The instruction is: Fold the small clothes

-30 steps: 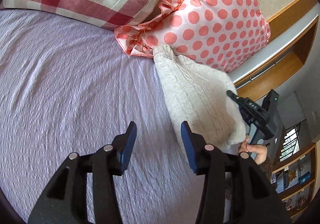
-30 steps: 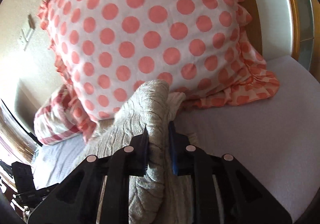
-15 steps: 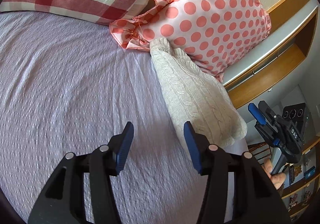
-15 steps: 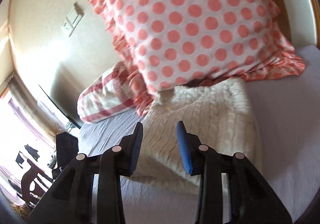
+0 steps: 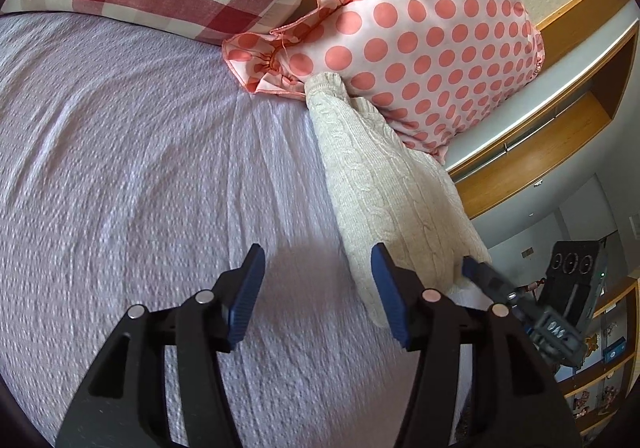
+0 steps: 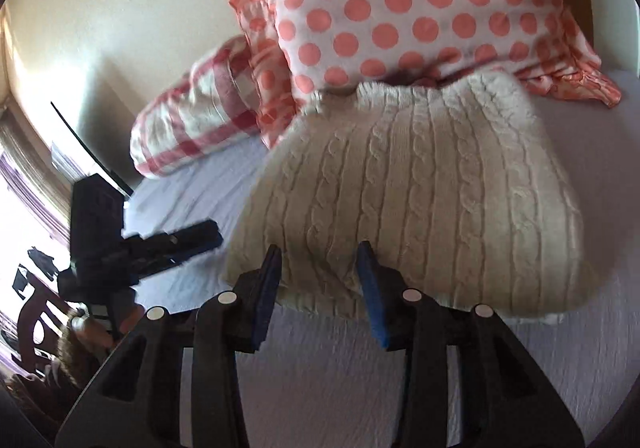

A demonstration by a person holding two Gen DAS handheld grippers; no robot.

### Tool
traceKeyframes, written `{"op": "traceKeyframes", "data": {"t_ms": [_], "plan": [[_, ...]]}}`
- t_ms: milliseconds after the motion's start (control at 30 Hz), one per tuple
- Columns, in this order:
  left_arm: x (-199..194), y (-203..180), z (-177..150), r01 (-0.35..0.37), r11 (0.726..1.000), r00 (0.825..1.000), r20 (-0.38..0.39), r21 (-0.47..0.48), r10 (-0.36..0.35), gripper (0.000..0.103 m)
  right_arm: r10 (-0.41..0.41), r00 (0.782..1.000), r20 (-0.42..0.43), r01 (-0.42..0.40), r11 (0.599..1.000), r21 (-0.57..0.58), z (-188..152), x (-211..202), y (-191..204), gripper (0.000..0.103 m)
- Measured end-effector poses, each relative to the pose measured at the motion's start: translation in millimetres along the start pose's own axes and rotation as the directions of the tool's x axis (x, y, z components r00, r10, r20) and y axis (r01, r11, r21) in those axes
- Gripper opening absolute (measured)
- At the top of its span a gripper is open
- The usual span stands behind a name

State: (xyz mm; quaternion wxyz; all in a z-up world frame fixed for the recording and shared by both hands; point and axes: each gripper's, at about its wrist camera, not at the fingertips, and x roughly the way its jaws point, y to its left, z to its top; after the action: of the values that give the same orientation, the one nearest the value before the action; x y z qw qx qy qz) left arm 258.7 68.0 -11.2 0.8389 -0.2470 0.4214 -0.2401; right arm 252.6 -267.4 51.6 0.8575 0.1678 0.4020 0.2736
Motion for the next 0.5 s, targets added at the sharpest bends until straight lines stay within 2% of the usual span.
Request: {"op": "traceKeyframes", "data": {"t_ms": [67, 100, 133, 167, 200, 233, 300, 333, 367, 400, 433, 500], "plan": [[-1, 0, 0, 0.003, 1.0, 1.0, 0.003, -0.001, -0.003, 0.055, -0.053, 0.997, 0.06, 0.051, 0.998, 0.037, 4, -16, -10, 0.042], [-1, 0, 0, 0.003, 1.0, 1.0, 0.004, -0.002, -0.003, 0.055, -0.096, 0.993, 0.066, 0.091, 0.993, 0.073, 4, -19, -22, 0.049], [-1, 0, 0, 0.006, 1.0, 1.0, 0.004, -0.003, -0.006, 0.056, -0.158, 0.987, 0.04, 0.152, 0.981, 0.123, 4, -14, -38, 0.053], [0, 0, 0, 0.009, 1.0, 1.0, 0.002, -0.005, -0.009, 0.056, -0.192, 0.981, -0.024, 0.193, 0.967, 0.163, 3, -2, -57, 0.054], [0, 0, 0, 0.012, 1.0, 1.0, -0.001, -0.006, -0.012, 0.057, -0.151, 0.986, -0.066, 0.161, 0.968, 0.191, -2, 10, -74, 0.053], [1, 0, 0, 0.015, 1.0, 1.0, -0.005, -0.007, -0.015, 0.059, -0.123, 0.992, -0.023, 0.125, 0.973, 0.193, -4, 5, -79, 0.052], [1, -2, 4, 0.032, 0.999, 0.999, -0.015, -0.015, -0.032, 0.063, -0.086, 0.996, -0.028, 0.09, 0.964, 0.249, 3, -4, -82, 0.052], [1, -3, 8, 0.049, 0.999, 0.999, -0.02, -0.024, -0.049, 0.067, -0.056, 0.998, 0.004, 0.053, 0.961, 0.27, 8, -13, -82, 0.054], [2, -5, 13, 0.059, 0.998, 0.998, -0.022, -0.033, -0.06, 0.07, -0.041, 0.998, 0.041, 0.028, 0.96, 0.279, 14, -21, -84, 0.065], [4, -7, 17, 0.066, 0.997, 0.997, -0.026, -0.037, -0.067, 0.076, -0.045, 0.997, 0.064, 0.025, 0.958, 0.285, 20, -27, -88, 0.082], [8, -11, 23, 0.069, 0.997, 0.997, -0.035, -0.036, -0.07, 0.082, -0.064, 0.996, 0.064, 0.042, 0.955, 0.292, 26, -27, -92, 0.089], [21, -19, 32, 0.069, 0.997, 0.995, -0.066, -0.027, -0.071, 0.083, -0.104, 0.994, 0.029, 0.09, 0.941, 0.326, 36, -22, -107, 0.091]]}}
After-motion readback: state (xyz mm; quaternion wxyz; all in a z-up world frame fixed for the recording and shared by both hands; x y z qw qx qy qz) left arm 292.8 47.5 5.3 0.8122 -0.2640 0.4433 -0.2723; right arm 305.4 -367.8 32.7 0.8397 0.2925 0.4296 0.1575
